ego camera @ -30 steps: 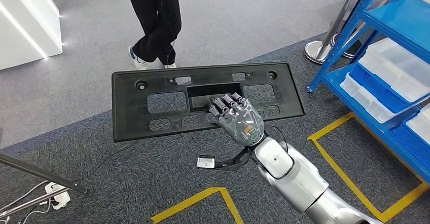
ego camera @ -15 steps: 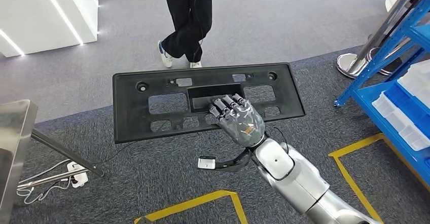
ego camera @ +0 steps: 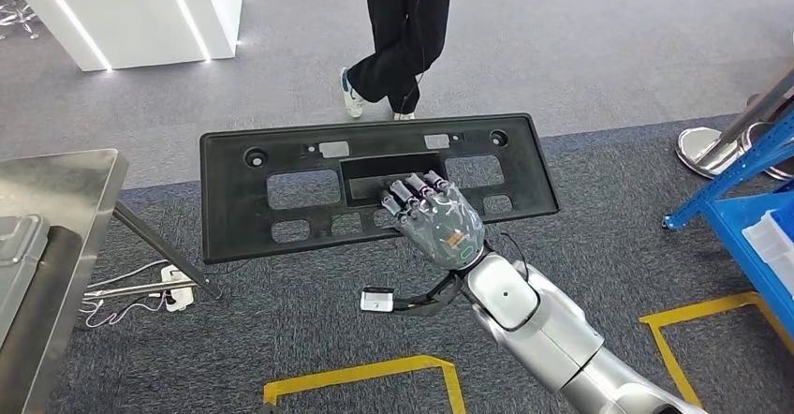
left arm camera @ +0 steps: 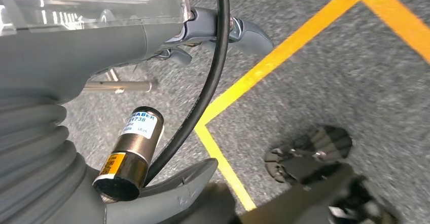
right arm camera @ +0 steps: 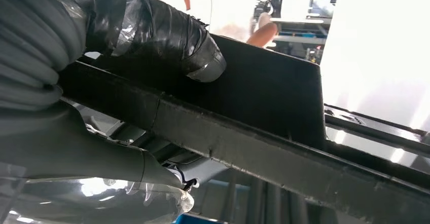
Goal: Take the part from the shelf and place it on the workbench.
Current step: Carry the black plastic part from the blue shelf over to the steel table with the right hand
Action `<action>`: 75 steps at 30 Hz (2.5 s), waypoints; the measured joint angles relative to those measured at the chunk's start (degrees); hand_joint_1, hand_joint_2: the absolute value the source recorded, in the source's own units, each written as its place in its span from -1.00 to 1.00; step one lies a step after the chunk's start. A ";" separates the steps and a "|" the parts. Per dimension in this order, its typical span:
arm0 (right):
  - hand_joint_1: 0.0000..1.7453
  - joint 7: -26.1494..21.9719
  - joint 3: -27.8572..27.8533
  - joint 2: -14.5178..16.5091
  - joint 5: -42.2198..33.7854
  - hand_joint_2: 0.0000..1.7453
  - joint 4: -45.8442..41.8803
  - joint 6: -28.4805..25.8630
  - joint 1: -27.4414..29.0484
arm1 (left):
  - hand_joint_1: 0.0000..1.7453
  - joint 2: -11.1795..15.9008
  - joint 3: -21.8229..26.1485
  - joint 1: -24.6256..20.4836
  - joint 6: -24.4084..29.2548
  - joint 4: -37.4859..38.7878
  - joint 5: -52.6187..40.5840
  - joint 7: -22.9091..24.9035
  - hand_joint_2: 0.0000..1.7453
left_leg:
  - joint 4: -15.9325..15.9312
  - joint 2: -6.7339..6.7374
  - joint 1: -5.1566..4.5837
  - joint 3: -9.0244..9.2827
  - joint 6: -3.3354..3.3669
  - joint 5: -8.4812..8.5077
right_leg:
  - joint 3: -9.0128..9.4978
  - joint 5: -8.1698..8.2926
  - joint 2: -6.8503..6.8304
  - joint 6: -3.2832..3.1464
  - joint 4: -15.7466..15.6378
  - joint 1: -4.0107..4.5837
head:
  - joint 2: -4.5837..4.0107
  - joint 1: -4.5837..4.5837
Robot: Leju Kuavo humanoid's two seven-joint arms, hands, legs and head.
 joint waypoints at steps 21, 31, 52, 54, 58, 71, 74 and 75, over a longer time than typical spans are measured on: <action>1.00 0.49 0.00 0.17 0.00 1.00 -0.10 -0.01 0.79 | -1.00 -0.26 -0.02 -0.13 -0.32 0.00 -1.40 -0.32 1.00 | 12.25 -2.74 0.88 -5.88 -1.28 -6.10 | -1.26 1.74 4.95 -1.43 -0.26 -0.33 | 0.00 -0.25; 1.00 1.36 0.00 0.11 0.00 1.00 -0.39 -0.02 0.95 | -1.00 -0.26 -0.02 0.31 -0.38 0.00 -1.62 0.01 1.00 | -0.19 -0.27 0.29 0.36 -0.05 -0.07 | 0.17 0.36 -0.40 0.32 -0.36 0.14 | 0.00 -0.19; 1.00 14.37 4.86 -1.82 0.04 1.00 -0.31 -0.05 -1.48 | -1.00 -0.50 -0.02 0.65 -0.65 0.00 -2.48 0.01 1.00 | 13.54 -2.58 0.90 -6.53 -1.42 -6.73 | -1.46 1.99 4.96 -1.29 -0.33 -0.35 | 0.00 -0.31; 1.00 23.41 11.32 -3.16 0.08 1.00 0.09 -0.04 -5.25 | -1.00 -0.49 -0.02 0.82 -0.65 0.00 -2.68 0.19 1.00 | 16.17 -2.25 1.13 -7.99 -1.63 -6.75 | -1.42 1.87 3.66 -1.30 -0.31 -0.28 | 0.00 -0.32; 1.00 31.08 22.97 -4.96 0.09 1.00 0.74 -0.04 -11.25 | -1.00 -0.34 -0.02 0.94 -0.65 0.00 -2.99 0.32 1.00 | 2.31 0.92 0.70 -0.70 -1.00 -0.45 | -0.83 1.31 1.45 -0.70 -0.22 -0.02 | 0.00 -0.31; 1.00 30.68 34.02 -7.09 0.09 1.00 2.09 -0.05 -15.26 | -1.00 -0.50 -0.02 0.54 -0.76 0.00 -3.10 -0.48 1.00 | -0.40 -5.62 0.66 0.91 1.41 0.16 | -7.28 -2.23 6.10 1.18 11.85 -0.49 | 0.00 -0.22; 1.00 30.54 34.28 -7.37 0.09 1.00 2.20 -0.05 -15.45 | -1.00 -0.64 -0.02 0.46 -0.76 -0.01 -3.10 -0.49 1.00 | 0.25 -7.36 0.70 0.51 0.79 -0.19 | -3.15 2.06 9.12 0.78 1.91 -0.59 | 0.00 -0.23; 1.00 30.52 34.35 -7.41 0.09 1.00 2.22 -0.05 -15.48 | -1.00 -0.66 -0.01 0.46 -0.77 -0.01 -3.10 -0.49 1.00 | 0.30 -7.85 0.76 0.31 0.48 -0.20 | -2.70 2.15 9.64 0.68 0.88 -0.53 | 0.00 -0.23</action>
